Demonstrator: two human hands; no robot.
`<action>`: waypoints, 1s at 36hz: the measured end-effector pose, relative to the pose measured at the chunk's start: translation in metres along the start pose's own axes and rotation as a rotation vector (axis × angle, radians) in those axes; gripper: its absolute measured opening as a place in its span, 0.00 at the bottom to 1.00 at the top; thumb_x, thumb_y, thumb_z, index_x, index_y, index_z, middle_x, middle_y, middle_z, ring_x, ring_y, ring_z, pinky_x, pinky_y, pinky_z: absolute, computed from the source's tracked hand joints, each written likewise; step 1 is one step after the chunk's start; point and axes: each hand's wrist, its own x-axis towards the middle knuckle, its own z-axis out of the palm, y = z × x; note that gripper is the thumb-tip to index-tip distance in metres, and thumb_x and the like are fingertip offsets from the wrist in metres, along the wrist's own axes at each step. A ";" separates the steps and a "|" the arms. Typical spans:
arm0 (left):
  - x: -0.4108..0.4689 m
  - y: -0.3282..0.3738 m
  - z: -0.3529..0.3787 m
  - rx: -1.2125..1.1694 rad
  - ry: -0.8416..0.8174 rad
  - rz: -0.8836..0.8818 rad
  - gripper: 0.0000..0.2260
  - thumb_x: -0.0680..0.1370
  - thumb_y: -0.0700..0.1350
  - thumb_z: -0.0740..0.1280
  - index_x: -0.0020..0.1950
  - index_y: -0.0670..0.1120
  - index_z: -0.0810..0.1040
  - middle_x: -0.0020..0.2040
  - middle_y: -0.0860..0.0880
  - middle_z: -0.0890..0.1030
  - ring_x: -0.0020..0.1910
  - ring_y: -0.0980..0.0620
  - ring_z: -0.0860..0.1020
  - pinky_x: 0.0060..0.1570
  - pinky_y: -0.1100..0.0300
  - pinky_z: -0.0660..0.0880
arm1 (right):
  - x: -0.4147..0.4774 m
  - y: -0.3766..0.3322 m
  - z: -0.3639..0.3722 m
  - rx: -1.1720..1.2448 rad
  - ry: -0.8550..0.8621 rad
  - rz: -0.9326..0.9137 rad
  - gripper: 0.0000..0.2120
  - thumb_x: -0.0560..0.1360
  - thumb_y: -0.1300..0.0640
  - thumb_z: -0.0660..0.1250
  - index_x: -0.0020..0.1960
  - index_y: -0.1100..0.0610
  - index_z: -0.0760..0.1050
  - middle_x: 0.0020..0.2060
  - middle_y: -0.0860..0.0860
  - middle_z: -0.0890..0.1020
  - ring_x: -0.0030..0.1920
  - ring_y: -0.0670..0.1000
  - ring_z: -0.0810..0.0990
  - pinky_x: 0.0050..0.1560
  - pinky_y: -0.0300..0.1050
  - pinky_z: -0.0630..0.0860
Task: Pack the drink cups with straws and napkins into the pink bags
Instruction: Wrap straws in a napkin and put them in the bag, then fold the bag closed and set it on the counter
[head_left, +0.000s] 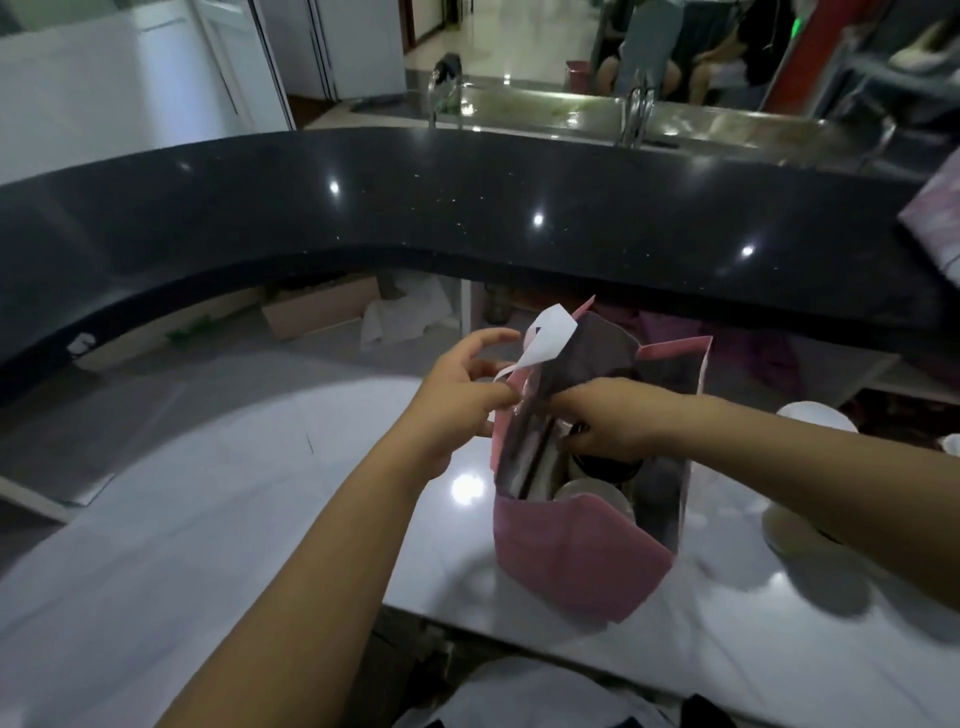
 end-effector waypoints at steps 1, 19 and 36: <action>0.002 0.000 -0.002 -0.002 -0.001 0.001 0.23 0.76 0.36 0.71 0.64 0.60 0.74 0.55 0.54 0.79 0.53 0.48 0.80 0.41 0.59 0.84 | -0.007 0.000 -0.006 0.006 0.021 0.004 0.19 0.79 0.49 0.66 0.69 0.44 0.73 0.62 0.45 0.80 0.54 0.47 0.79 0.54 0.44 0.76; -0.016 0.008 0.008 0.149 0.018 0.043 0.24 0.74 0.53 0.76 0.64 0.72 0.71 0.60 0.66 0.77 0.58 0.63 0.76 0.48 0.70 0.72 | -0.069 0.104 -0.058 0.749 0.647 0.002 0.14 0.75 0.39 0.67 0.52 0.46 0.84 0.48 0.51 0.86 0.50 0.52 0.84 0.50 0.43 0.80; -0.139 -0.122 0.104 -0.236 0.526 -0.293 0.27 0.80 0.28 0.62 0.70 0.55 0.72 0.70 0.54 0.75 0.65 0.56 0.78 0.53 0.60 0.80 | -0.016 0.169 0.063 1.517 0.144 0.071 0.22 0.85 0.52 0.49 0.48 0.49 0.82 0.34 0.46 0.85 0.36 0.45 0.85 0.36 0.38 0.81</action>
